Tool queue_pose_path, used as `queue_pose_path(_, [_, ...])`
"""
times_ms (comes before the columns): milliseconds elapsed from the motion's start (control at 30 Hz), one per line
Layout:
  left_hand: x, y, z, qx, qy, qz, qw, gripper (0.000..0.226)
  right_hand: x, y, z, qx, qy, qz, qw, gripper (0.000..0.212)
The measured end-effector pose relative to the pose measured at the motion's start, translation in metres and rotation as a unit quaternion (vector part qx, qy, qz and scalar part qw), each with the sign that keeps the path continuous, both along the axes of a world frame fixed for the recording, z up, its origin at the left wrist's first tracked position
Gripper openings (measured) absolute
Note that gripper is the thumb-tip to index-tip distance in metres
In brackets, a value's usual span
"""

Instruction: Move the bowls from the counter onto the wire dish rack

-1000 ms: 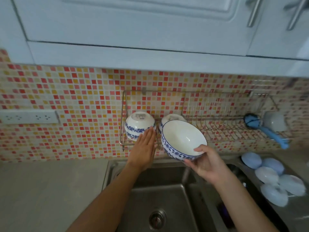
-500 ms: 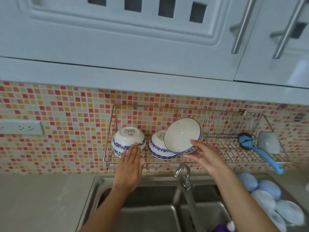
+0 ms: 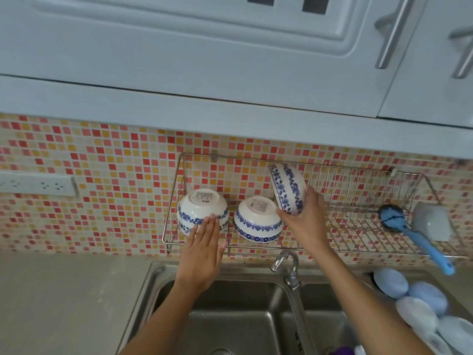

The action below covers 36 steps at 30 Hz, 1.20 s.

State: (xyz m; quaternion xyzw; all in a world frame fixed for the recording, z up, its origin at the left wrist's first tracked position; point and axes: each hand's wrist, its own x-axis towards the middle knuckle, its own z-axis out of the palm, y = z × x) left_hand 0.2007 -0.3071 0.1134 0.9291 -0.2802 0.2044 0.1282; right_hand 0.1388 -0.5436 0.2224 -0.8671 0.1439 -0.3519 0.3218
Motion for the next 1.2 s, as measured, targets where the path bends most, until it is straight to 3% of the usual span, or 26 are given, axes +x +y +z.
queue_pose_path(200, [0.001, 0.000, 0.000, -0.001, 0.014, -0.003, 1.000, 0.065, 0.010, 0.006, -0.019, -0.117, 0.046, 0.054, 0.991, 0.096])
queue_pose_path(400, [0.001, 0.000, -0.001, 0.000, 0.016, 0.000, 1.000, 0.063, 0.022, 0.007, -0.039, -0.240, 0.133, 0.078, 0.958, 0.096])
queue_pose_path(633, [0.001, 0.000, -0.001, -0.002, 0.018, 0.001, 1.000, 0.063, 0.032, -0.003, -0.031, -0.251, 0.173, 0.124, 0.944, 0.106])
queue_pose_path(967, [-0.001, 0.001, 0.003, -0.006, 0.021, -0.010, 1.000, 0.069, 0.033, -0.001, -0.035, -0.369, 0.199, 0.134, 0.898, 0.096])
queue_pose_path(1200, [0.001, 0.000, -0.001, -0.007, 0.015, -0.006, 1.000, 0.064, 0.035, -0.006, -0.049, -0.318, 0.186, 0.165, 0.915, 0.094])
